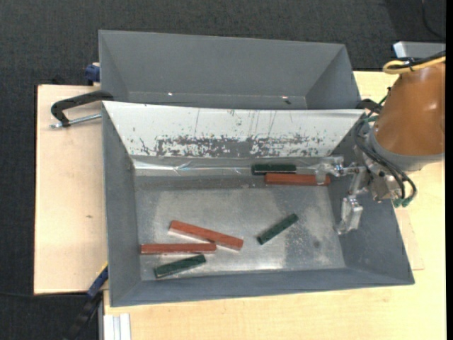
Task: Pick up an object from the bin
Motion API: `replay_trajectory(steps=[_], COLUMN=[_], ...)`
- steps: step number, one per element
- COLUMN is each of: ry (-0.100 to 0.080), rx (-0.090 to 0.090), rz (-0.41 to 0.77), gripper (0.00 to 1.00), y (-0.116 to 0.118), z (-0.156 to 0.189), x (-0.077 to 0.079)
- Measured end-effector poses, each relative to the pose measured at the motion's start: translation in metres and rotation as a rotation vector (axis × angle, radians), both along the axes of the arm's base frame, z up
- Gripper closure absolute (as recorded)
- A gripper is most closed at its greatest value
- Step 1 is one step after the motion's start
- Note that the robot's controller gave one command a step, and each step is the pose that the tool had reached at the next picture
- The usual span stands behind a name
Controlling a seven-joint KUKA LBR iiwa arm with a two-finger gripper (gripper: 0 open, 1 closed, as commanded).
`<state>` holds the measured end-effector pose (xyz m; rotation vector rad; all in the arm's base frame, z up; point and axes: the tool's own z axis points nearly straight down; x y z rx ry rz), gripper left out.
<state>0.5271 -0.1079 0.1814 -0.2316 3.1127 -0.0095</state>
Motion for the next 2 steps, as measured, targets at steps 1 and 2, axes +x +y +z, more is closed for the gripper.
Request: replay_trajectory(steps=[1, 2], ry=[0.014, 0.025], rx=[0.003, 0.006], rz=[0.087, 0.077], gripper=[0.00, 0.00], y=[0.023, 0.056], z=[-0.073, -0.095], x=[0.008, 0.002])
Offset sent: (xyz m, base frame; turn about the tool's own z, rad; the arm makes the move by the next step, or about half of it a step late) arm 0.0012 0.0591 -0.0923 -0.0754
